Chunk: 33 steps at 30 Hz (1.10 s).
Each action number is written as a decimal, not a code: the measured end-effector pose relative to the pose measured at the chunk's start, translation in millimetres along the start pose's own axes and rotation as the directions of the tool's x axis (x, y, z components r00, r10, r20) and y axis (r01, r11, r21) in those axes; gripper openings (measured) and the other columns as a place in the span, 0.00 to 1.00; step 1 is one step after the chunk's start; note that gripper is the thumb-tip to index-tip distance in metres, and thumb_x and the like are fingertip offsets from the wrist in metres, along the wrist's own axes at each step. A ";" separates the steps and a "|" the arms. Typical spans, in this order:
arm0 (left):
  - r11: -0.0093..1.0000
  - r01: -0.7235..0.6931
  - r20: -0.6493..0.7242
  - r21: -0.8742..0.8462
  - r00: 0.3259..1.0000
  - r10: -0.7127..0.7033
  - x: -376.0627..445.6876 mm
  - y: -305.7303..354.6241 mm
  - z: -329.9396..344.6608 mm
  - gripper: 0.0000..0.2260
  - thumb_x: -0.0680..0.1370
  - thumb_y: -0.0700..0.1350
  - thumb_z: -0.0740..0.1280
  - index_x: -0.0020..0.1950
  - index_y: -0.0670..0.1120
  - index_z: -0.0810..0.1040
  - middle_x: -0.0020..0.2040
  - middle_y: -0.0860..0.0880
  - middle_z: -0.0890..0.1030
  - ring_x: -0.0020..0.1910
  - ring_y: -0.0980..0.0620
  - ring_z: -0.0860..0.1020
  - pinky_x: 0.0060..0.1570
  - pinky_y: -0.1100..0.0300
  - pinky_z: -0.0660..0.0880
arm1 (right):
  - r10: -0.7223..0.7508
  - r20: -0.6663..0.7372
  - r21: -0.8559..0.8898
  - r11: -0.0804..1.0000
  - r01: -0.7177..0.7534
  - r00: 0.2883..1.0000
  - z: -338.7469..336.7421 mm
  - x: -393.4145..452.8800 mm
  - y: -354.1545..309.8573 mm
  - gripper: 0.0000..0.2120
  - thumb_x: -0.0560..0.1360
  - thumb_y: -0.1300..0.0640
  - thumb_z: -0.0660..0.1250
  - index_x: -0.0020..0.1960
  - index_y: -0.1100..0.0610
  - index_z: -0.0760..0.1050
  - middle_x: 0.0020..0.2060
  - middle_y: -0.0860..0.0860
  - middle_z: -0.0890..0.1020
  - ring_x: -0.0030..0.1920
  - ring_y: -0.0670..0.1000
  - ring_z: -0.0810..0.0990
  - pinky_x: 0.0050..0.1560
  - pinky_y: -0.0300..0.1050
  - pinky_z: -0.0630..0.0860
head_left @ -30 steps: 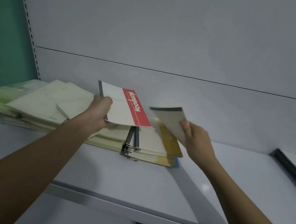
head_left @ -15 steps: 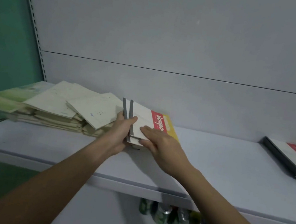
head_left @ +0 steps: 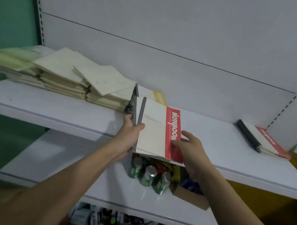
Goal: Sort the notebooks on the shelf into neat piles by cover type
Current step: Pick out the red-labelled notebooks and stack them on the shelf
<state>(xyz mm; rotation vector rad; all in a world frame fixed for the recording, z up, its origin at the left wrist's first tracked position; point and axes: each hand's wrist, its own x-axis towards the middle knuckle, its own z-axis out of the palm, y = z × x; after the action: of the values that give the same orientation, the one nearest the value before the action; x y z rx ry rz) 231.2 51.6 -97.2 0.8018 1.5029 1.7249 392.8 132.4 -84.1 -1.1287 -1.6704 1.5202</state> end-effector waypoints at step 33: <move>0.998 -0.025 0.195 0.062 0.981 0.012 84.1 -69.9 451.4 0.14 0.76 0.28 0.64 0.56 0.43 0.78 0.57 0.46 0.83 0.55 0.51 0.82 0.54 0.60 0.77 | -0.225 -0.345 -0.122 0.973 0.194 0.911 -443.9 150.6 71.5 0.11 0.77 0.65 0.62 0.55 0.53 0.77 0.42 0.42 0.81 0.45 0.47 0.82 0.48 0.48 0.81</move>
<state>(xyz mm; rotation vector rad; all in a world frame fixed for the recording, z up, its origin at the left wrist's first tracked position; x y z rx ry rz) 561.9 377.8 -105.4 0.9904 1.4273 1.5686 724.9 470.5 -100.4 -1.1481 -1.5568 1.0463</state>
